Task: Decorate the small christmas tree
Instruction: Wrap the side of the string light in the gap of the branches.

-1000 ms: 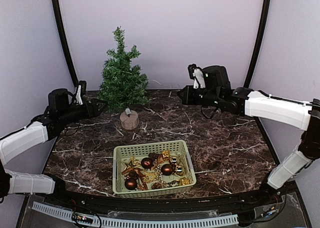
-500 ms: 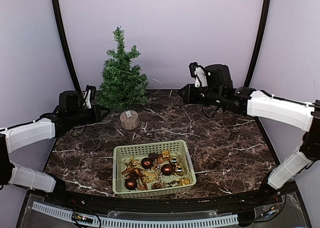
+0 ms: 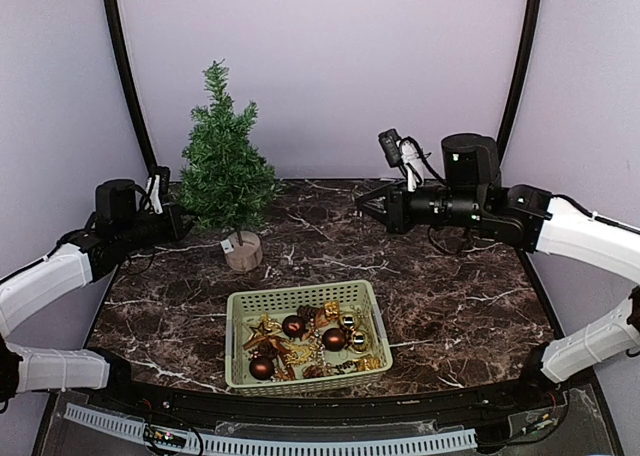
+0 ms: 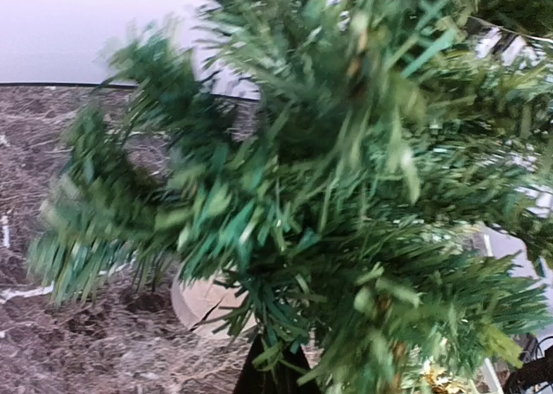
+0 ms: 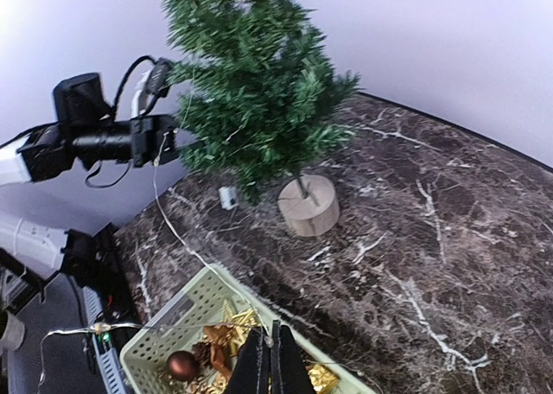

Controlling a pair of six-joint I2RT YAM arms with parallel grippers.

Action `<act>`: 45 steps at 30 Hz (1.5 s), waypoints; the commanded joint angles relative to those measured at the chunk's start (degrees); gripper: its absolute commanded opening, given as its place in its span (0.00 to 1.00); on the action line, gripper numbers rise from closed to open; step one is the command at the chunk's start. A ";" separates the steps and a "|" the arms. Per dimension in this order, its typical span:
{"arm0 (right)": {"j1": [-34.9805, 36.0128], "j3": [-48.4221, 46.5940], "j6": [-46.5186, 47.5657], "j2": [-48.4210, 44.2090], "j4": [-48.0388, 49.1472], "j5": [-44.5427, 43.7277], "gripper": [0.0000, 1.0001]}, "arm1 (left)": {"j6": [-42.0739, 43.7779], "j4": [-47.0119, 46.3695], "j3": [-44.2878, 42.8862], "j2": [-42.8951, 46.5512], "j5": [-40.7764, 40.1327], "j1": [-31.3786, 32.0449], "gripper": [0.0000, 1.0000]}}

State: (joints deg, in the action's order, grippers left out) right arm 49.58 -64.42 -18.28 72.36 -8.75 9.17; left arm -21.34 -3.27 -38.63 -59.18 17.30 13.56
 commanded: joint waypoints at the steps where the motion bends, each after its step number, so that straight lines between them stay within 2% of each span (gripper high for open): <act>1: 1.81 1.51 1.48 -1.35 0.41 3.23 0.00 | 2.51 -1.02 0.59 -1.37 0.88 -3.11 0.00; 10: 1.24 -2.76 -2.96 4.20 1.30 -12.48 0.00 | 5.30 -5.43 -2.09 -8.77 3.27 -5.91 0.00; 13: -0.11 -4.12 -3.73 6.37 1.68 -13.00 0.00 | 5.63 -6.46 -3.30 -10.27 3.20 -6.64 0.00; 17: -1.29 -5.38 -4.27 9.31 2.21 -11.90 0.00 | 5.19 -6.75 -4.22 -11.39 2.54 -6.87 0.19; 18: -1.59 -5.58 -4.41 9.96 2.35 -11.76 0.00 | 5.01 -6.66 -4.20 -11.18 1.90 -6.88 0.28; 22: -3.42 -5.67 -5.89 12.45 2.90 -11.48 0.00 | 4.25 -4.79 -3.30 -7.63 -1.04 -6.86 0.55; 24: -4.54 -5.36 -7.00 13.32 3.36 -11.15 0.00 | 4.66 -2.28 -3.08 -4.67 -2.85 -6.88 0.62; 29: -5.93 -4.15 -8.00 13.69 5.02 -9.70 0.00 | 4.91 5.28 -4.87 4.60 -3.89 -5.54 0.67; 33: -6.08 -3.83 -8.14 13.64 5.45 -9.51 0.00 | 3.98 9.28 -7.18 8.49 -6.54 0.70 0.67; 37: -6.12 -3.38 -8.42 13.03 5.88 -9.39 0.00 | 0.68 8.61 -8.10 7.78 -6.89 9.58 0.67; 41: -6.08 -2.53 -8.61 11.95 6.24 -9.43 0.00 | -2.05 6.59 -7.29 5.84 -7.34 12.72 0.68; 45: -6.08 -1.96 -8.70 10.94 6.45 -9.43 0.00 | -2.62 5.05 -7.02 3.24 -7.78 13.32 0.70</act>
State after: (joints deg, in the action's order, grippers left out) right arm 43.77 -67.20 -26.28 85.67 -5.45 -0.84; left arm -22.24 3.25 -45.98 -54.46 10.87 26.33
